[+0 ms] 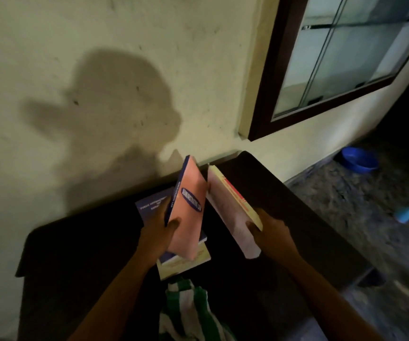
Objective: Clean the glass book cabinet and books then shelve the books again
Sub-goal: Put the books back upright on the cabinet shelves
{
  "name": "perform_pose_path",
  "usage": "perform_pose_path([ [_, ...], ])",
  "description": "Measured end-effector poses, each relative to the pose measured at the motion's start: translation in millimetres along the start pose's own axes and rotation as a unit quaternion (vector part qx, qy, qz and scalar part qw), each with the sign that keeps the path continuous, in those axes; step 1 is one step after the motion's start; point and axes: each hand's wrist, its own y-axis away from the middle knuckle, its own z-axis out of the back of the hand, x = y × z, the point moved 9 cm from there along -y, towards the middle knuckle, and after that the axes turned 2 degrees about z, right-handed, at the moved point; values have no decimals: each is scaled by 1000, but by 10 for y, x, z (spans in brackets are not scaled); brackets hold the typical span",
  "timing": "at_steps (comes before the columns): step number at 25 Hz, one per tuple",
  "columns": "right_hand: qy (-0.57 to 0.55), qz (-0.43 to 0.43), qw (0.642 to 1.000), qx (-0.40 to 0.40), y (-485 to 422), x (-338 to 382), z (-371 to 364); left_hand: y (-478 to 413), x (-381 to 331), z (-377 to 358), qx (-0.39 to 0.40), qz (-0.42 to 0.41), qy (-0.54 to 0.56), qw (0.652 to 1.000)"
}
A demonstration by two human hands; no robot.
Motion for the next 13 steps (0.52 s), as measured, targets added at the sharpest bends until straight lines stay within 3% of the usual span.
perform_pose_path([
  [3,-48,-26,998,-12,216,-382,290,83,-319,-171,35,-41,-5,999],
  [6,-85,-53,992,-75,397,-902,792,174,-735,-547,63,-65,21,996],
  [13,-58,-81,979,-178,775,-2664,2473,418,-2204,-2401,73,-168,24,983],
])
